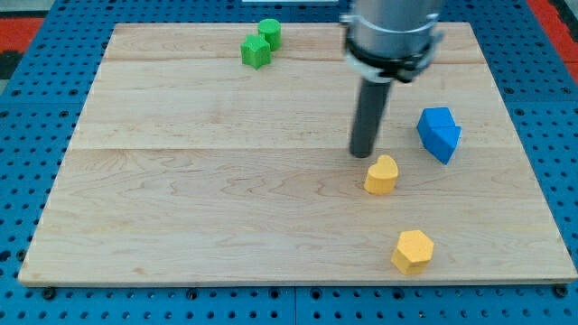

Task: Move both the yellow blocks to the bottom right side of the board

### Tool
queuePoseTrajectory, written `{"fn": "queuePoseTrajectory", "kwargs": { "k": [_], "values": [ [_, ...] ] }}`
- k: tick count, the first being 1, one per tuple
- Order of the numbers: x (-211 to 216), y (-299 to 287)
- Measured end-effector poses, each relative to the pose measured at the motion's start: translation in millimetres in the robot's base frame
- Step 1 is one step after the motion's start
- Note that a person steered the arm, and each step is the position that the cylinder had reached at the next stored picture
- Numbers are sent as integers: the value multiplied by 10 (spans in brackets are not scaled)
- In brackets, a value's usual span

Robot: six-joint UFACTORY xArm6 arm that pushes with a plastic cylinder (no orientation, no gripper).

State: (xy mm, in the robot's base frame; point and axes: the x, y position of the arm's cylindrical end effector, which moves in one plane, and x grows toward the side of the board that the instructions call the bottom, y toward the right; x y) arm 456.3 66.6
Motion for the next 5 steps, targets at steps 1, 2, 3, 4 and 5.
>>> {"fn": "queuePoseTrajectory", "kwargs": {
  "k": [1, 2, 3, 4, 5],
  "values": [
    [428, 305],
    [509, 543],
    [671, 553],
    [834, 676],
    [1147, 1090]
  ]
}}
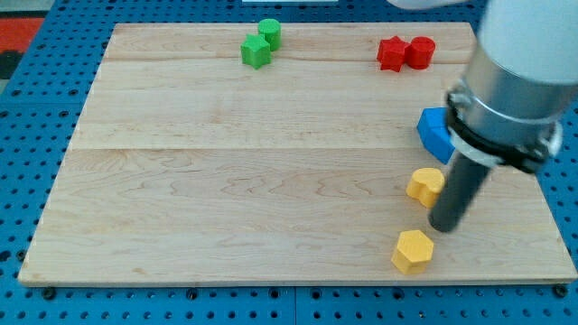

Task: Move both the yellow blocks to the bottom right side of the board

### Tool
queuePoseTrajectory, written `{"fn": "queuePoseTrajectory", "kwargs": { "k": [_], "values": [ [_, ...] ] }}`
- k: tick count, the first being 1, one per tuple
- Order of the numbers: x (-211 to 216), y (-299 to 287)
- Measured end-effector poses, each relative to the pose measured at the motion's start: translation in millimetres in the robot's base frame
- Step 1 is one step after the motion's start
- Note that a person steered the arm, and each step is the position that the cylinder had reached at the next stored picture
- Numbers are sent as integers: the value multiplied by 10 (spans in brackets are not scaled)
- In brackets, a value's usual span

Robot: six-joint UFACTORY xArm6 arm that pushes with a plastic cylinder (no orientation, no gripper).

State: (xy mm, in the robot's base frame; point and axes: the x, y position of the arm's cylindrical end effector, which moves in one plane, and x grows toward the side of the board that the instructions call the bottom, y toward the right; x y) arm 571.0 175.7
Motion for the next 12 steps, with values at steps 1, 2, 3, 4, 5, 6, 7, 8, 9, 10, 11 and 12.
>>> {"fn": "queuePoseTrajectory", "kwargs": {
  "k": [1, 2, 3, 4, 5, 6, 7, 8, 9, 10, 11, 12],
  "values": [
    [466, -11],
    [465, -116],
    [466, -839],
    [432, -1264],
    [220, -1240],
    [90, -569],
    [-63, -410],
    [-482, -1110],
    [-810, -943],
    [-779, -449],
    [-444, -292],
    [-435, -276]
  ]
}}
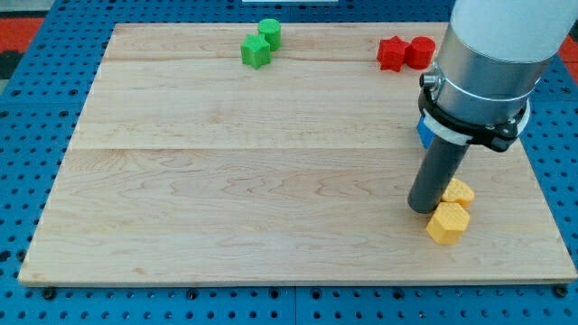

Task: Move both the yellow blocks to the bottom right side of the board

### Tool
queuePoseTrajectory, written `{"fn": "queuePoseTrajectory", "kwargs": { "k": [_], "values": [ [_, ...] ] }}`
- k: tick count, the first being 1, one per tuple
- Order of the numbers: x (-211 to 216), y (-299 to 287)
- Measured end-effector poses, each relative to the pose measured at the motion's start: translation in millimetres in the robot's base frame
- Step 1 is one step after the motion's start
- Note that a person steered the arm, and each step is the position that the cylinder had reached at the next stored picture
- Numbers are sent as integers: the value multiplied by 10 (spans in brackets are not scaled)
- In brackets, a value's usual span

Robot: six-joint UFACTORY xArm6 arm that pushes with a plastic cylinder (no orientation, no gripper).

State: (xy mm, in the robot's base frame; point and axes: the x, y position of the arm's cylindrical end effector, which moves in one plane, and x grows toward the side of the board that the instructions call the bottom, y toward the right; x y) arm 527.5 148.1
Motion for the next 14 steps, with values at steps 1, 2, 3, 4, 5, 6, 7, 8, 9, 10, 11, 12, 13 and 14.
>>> {"fn": "queuePoseTrajectory", "kwargs": {
  "k": [1, 2, 3, 4, 5, 6, 7, 8, 9, 10, 11, 12, 13, 14],
  "values": [
    [-328, -104],
    [-529, -111],
    [-540, -105],
    [-559, -105],
    [-559, -105],
    [-563, -105],
    [-562, -108],
    [-562, -115],
    [-562, -120],
    [-565, -120],
    [-613, -120],
    [-661, -120],
    [-721, -120],
    [-786, -120]
  ]
}}
